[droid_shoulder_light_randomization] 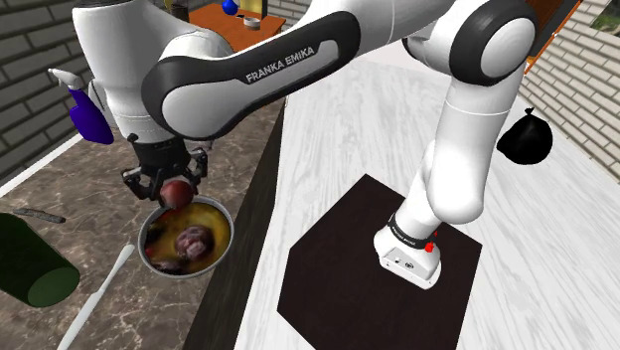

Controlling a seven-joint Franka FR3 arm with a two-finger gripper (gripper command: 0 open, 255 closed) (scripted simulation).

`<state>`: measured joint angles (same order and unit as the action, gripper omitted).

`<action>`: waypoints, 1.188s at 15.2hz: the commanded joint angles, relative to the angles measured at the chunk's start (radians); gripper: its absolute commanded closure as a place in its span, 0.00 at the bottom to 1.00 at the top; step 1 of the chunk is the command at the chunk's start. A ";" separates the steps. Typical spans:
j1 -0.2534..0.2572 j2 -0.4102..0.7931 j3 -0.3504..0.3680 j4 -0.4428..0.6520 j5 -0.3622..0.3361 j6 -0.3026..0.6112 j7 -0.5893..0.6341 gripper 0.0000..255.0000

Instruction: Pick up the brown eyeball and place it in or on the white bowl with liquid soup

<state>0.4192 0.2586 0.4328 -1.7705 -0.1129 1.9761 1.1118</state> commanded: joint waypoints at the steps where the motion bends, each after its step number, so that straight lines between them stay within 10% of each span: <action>1: 0.009 0.008 0.003 -0.013 -0.005 0.019 0.017 1.00; 18: 0.017 0.071 -0.010 -0.090 -0.040 0.153 0.040 1.00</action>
<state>0.4362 0.3293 0.4228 -1.8604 -0.1528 2.1292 1.1515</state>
